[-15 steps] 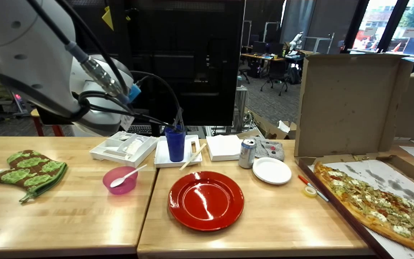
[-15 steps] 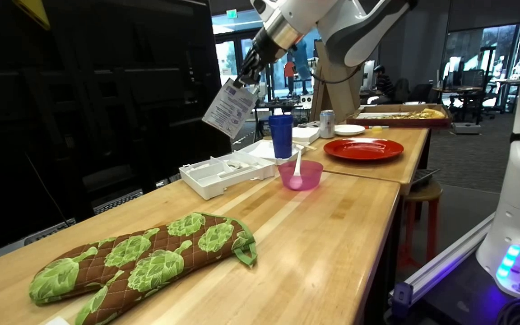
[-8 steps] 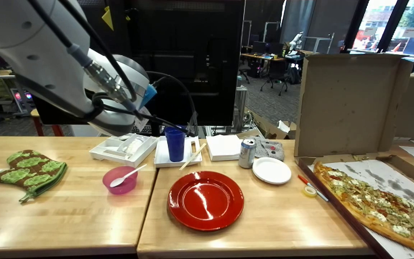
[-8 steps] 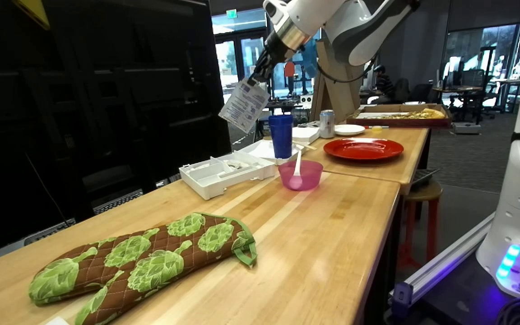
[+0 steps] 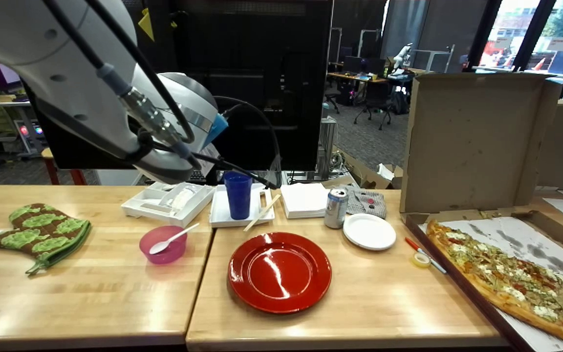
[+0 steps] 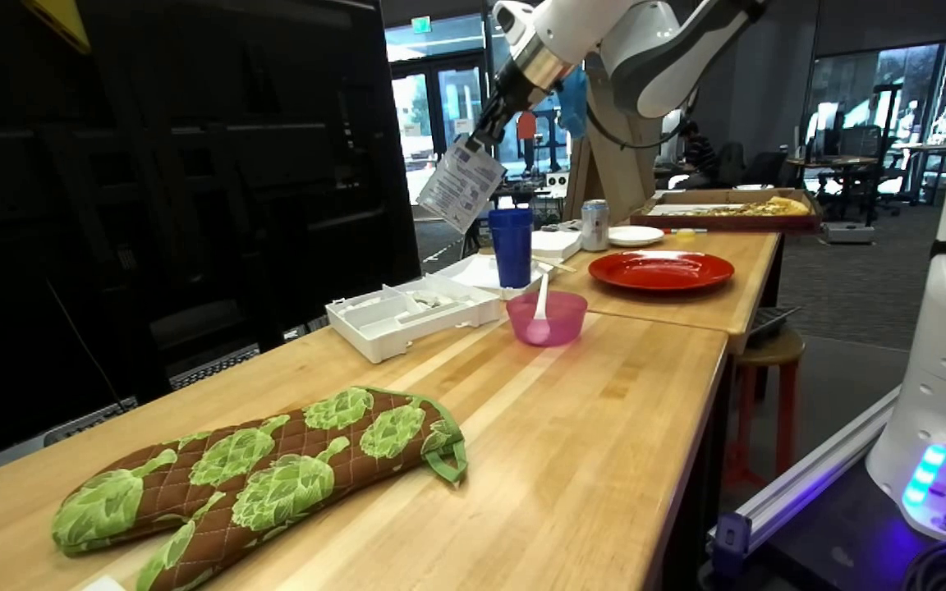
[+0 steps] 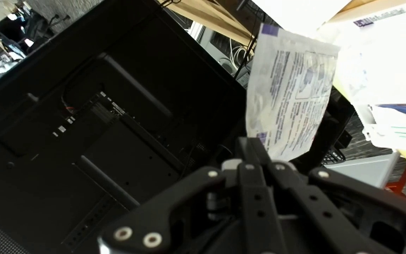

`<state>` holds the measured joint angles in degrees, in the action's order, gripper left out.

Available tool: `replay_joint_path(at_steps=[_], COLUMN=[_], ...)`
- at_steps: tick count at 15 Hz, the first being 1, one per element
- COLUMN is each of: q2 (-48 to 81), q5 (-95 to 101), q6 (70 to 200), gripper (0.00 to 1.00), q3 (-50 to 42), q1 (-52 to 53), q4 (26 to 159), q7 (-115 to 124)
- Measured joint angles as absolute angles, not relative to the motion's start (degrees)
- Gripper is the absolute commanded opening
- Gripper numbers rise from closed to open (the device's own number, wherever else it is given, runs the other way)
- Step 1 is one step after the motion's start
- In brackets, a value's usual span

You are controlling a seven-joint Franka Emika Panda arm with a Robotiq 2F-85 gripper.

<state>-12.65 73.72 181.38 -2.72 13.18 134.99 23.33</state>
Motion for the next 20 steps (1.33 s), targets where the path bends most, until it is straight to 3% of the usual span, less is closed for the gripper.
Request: replay_joint_path(at_steps=[20], q2=[-9.6], q5=[67.9], q6=[176.1], gripper=[0.00], q3=[-0.4], q1=[16.2], q4=[129.5], q7=[17.9])
